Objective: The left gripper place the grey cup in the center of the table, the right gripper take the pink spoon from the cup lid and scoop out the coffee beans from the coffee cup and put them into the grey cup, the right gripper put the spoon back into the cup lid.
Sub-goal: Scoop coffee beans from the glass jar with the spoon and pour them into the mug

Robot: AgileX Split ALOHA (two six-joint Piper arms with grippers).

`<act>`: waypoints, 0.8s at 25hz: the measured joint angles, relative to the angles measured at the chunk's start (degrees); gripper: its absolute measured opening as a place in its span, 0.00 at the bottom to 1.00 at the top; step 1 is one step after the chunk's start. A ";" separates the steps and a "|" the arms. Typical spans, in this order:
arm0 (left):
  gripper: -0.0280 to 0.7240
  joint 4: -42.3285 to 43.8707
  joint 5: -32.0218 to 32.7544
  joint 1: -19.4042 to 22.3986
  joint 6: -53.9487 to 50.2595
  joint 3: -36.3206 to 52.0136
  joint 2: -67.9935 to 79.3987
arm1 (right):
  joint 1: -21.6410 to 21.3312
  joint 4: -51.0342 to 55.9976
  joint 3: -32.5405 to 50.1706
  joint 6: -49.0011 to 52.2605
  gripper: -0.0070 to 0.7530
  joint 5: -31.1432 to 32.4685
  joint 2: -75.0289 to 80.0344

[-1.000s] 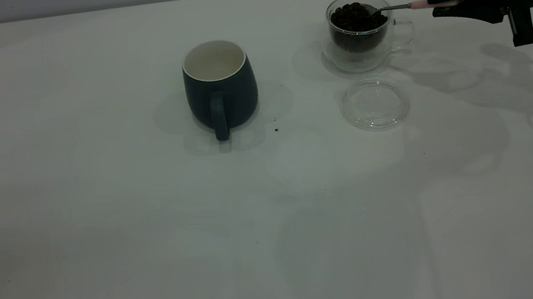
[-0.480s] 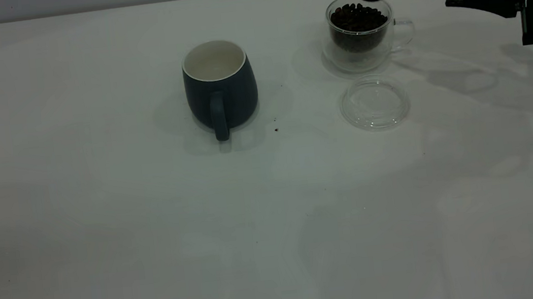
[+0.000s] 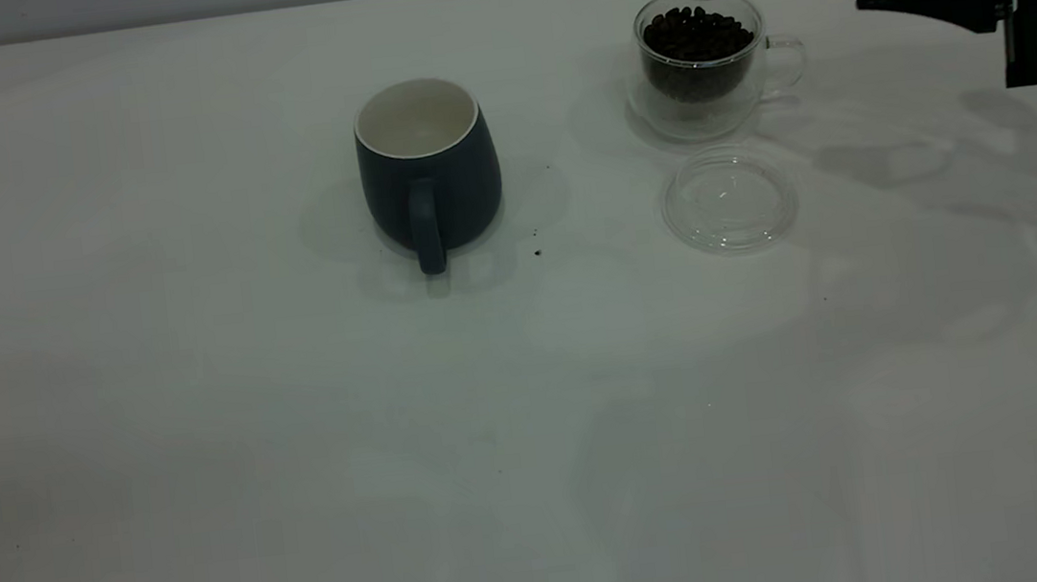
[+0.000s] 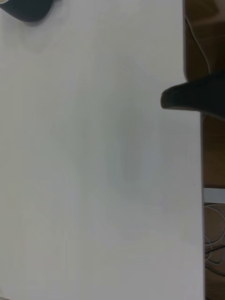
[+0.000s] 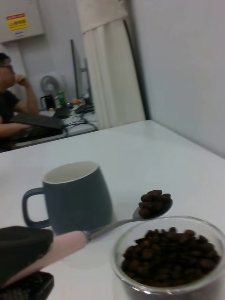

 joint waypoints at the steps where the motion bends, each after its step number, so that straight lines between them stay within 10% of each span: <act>1: 0.79 0.00 0.00 0.00 0.00 0.00 0.00 | 0.50 -0.37 0.00 0.00 0.16 0.00 0.00; 20: 0.79 0.00 0.00 0.00 0.00 0.00 0.00 | 16.42 5.97 0.00 0.00 0.16 0.11 0.00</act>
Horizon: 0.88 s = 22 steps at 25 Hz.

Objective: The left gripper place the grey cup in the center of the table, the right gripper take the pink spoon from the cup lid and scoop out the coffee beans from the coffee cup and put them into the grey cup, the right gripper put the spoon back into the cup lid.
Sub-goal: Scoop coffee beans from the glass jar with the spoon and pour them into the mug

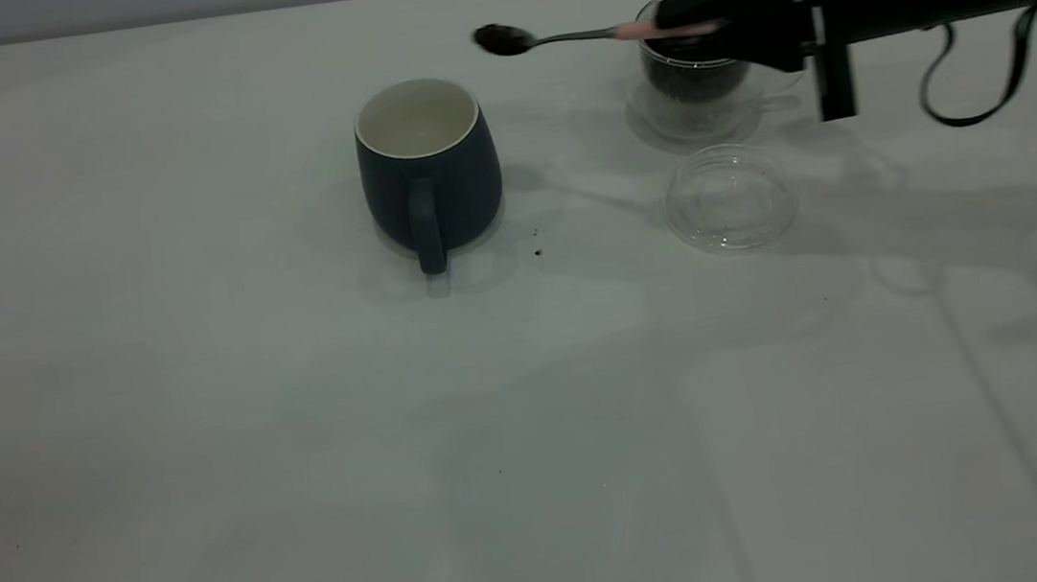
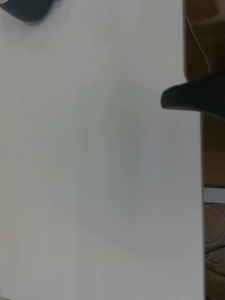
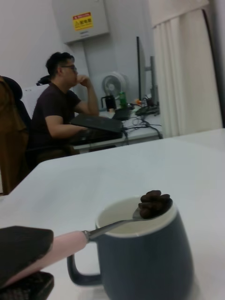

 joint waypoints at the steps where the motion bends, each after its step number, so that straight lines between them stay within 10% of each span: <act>1: 0.79 0.00 0.00 0.00 0.00 0.00 0.00 | 0.95 0.67 0.00 -0.16 0.15 0.00 0.00; 22: 0.79 0.00 0.00 0.00 0.06 0.00 0.00 | 8.19 2.58 0.00 -19.17 0.15 -11.61 0.00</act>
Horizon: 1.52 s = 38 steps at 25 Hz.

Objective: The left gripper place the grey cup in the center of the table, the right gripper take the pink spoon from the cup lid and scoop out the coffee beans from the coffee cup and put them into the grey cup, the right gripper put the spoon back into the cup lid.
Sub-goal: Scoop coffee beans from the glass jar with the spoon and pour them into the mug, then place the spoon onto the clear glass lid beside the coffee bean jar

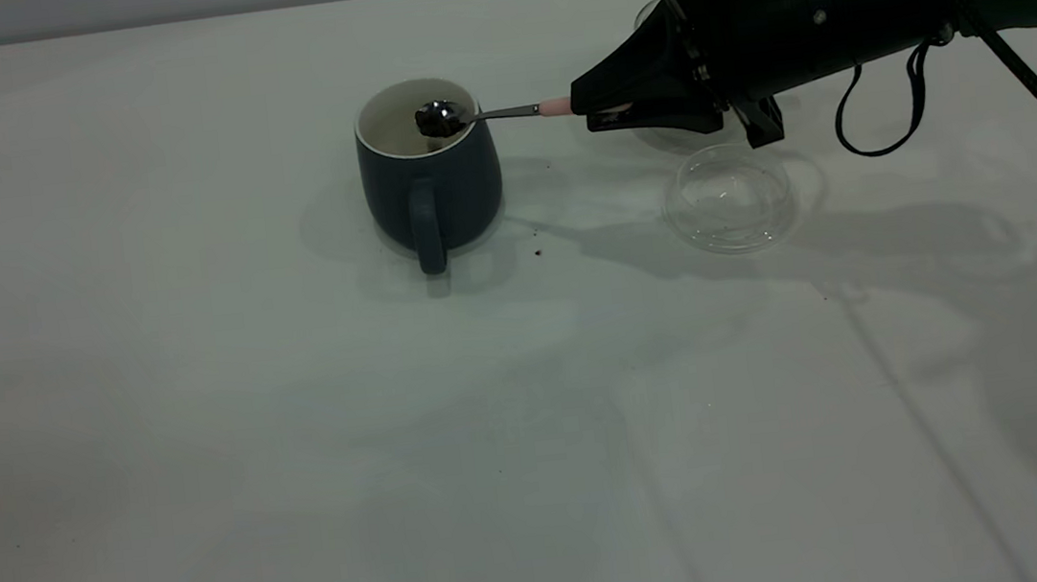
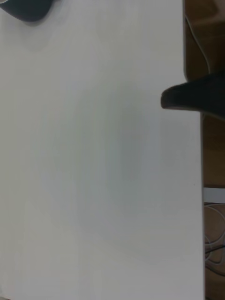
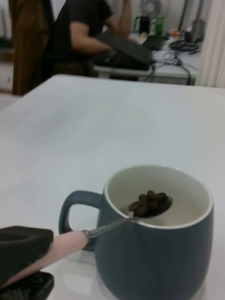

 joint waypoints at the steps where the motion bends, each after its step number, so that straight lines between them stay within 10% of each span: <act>1: 0.79 0.00 0.00 0.00 0.00 0.00 0.00 | 0.00 0.00 0.00 -1.70 0.15 -0.16 0.00; 18: 0.79 0.00 0.00 0.00 -0.06 0.00 0.00 | -0.83 -2.29 3.95 -12.14 0.15 -2.64 -9.87; 30: 0.79 0.00 0.00 0.00 -0.06 0.00 0.00 | -20.02 -6.98 21.31 -14.60 0.15 -2.29 -15.08; 38: 0.79 0.00 0.00 0.00 -0.06 0.00 0.00 | -23.62 -5.84 21.72 -15.95 0.15 -3.55 -10.82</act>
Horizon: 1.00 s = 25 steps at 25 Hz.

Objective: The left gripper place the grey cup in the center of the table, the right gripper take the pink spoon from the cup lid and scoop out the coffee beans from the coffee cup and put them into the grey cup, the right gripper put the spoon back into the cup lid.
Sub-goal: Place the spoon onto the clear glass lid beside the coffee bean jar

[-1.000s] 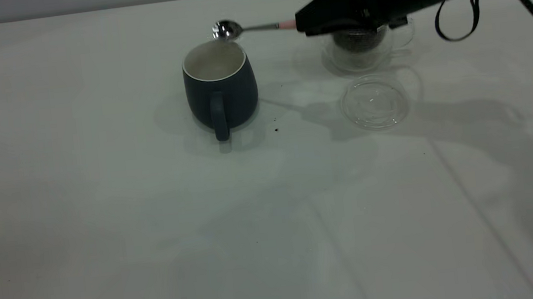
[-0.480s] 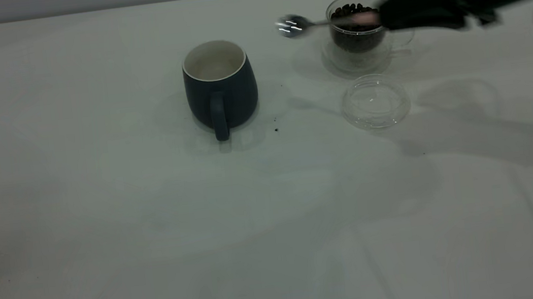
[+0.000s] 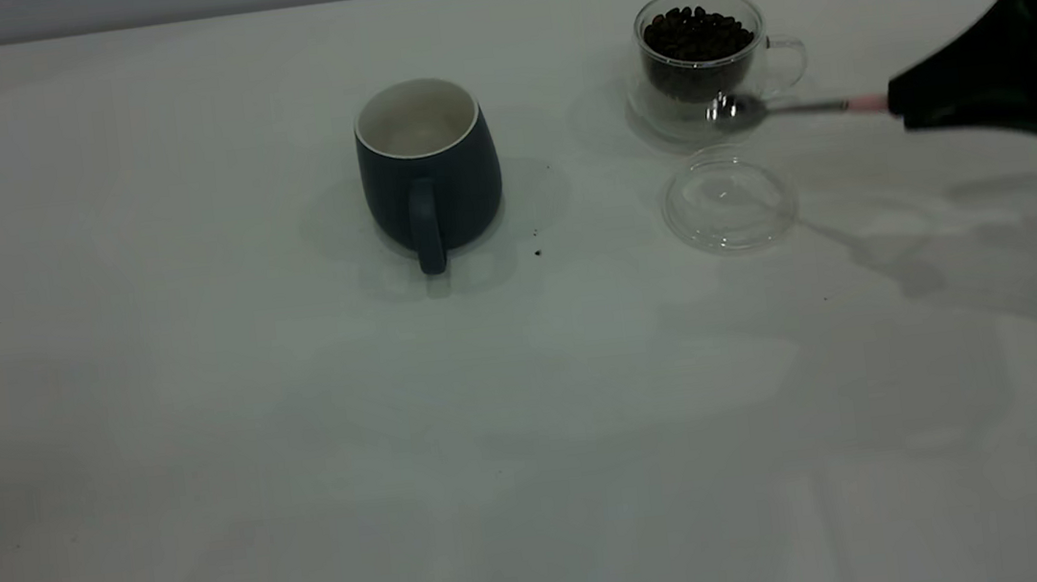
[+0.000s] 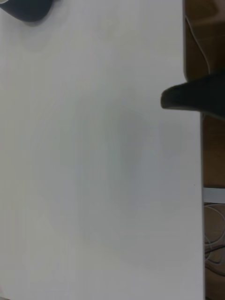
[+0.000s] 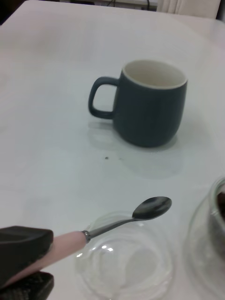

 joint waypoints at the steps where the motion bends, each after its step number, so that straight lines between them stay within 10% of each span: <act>1: 0.79 0.00 0.00 0.00 0.00 0.00 0.00 | -0.04 0.12 0.00 0.00 0.15 0.19 1.02; 25: 0.79 0.00 0.00 0.00 0.06 0.00 0.00 | -0.04 -10.98 -14.73 20.91 0.15 3.27 14.32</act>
